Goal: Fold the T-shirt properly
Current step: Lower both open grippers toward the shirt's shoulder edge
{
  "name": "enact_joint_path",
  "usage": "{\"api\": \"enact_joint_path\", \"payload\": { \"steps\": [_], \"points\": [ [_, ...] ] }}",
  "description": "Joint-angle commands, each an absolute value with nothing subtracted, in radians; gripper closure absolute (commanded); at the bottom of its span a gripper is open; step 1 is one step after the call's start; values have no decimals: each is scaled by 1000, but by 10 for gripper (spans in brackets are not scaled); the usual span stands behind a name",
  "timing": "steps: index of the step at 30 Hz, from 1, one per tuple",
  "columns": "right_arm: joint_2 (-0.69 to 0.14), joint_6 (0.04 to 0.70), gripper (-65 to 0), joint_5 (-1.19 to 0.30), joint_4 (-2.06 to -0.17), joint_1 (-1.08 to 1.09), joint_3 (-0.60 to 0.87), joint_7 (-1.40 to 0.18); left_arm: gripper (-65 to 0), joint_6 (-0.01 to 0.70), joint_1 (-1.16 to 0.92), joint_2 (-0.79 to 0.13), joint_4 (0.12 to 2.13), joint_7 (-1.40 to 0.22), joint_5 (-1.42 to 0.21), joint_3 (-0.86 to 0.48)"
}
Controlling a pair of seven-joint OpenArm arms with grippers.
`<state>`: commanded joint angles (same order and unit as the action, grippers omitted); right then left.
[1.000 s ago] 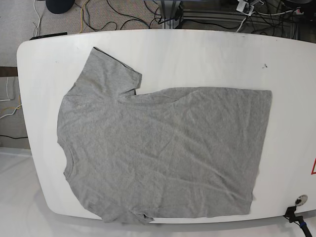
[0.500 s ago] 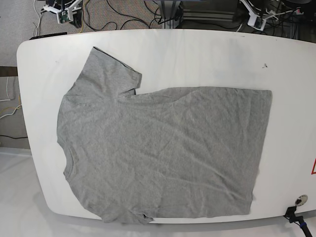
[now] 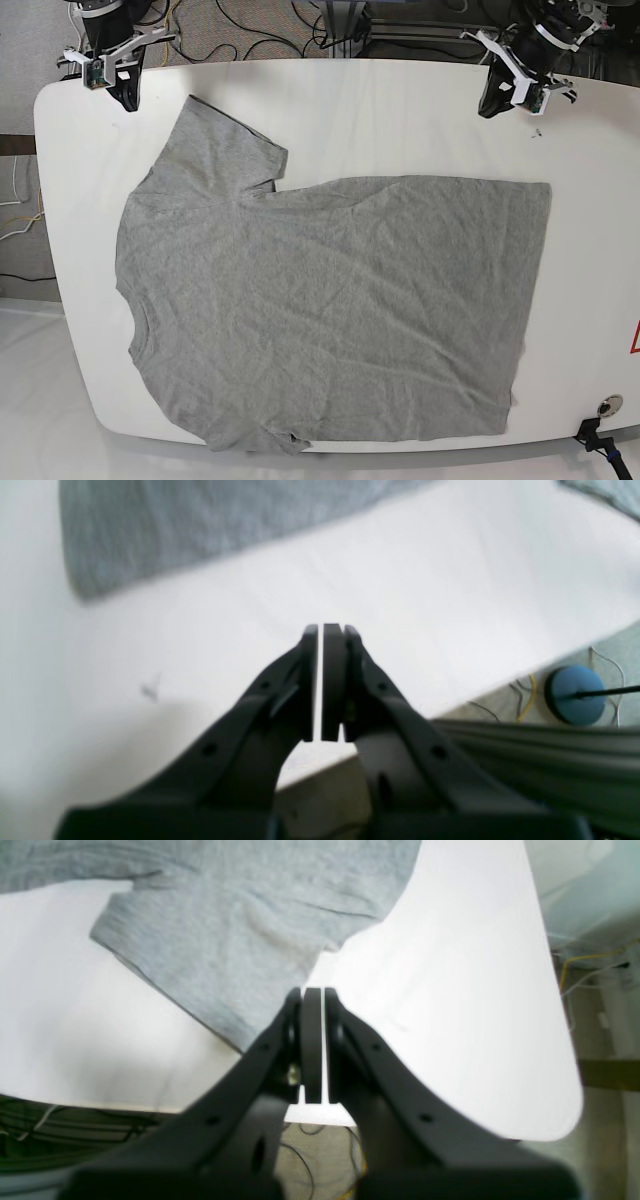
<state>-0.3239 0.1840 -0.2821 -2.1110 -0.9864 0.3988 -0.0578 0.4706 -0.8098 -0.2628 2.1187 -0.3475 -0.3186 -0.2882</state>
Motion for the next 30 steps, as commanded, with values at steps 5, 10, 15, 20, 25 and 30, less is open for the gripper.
{"api": "enact_joint_path", "payload": {
  "steps": [5,10,15,20,25,30],
  "points": [
    [-330,231,0,-202,-2114,-963,395,-83,0,482,-716,-255,2165,-408,-302,-295],
    [-331,274,0,-147,-2122,-931,396,-129,0,524,-609,-247,2186,-453,-253,-302],
    [-335,294,0,-143,-2133,-882,406,-164,0,533,-577,-255,2193,-450,-210,-306],
    [-331,294,-50,-159,-2140,-861,402,-166,-46,517,-571,-258,2185,-436,-175,-306],
    [-332,291,-87,-170,-2139,-846,394,-193,-257,496,-586,-258,2159,-422,-179,-306],
    [-333,293,-76,-176,-2141,-825,372,-217,-334,490,-595,-291,2087,-361,-208,-309]
  ]
}}
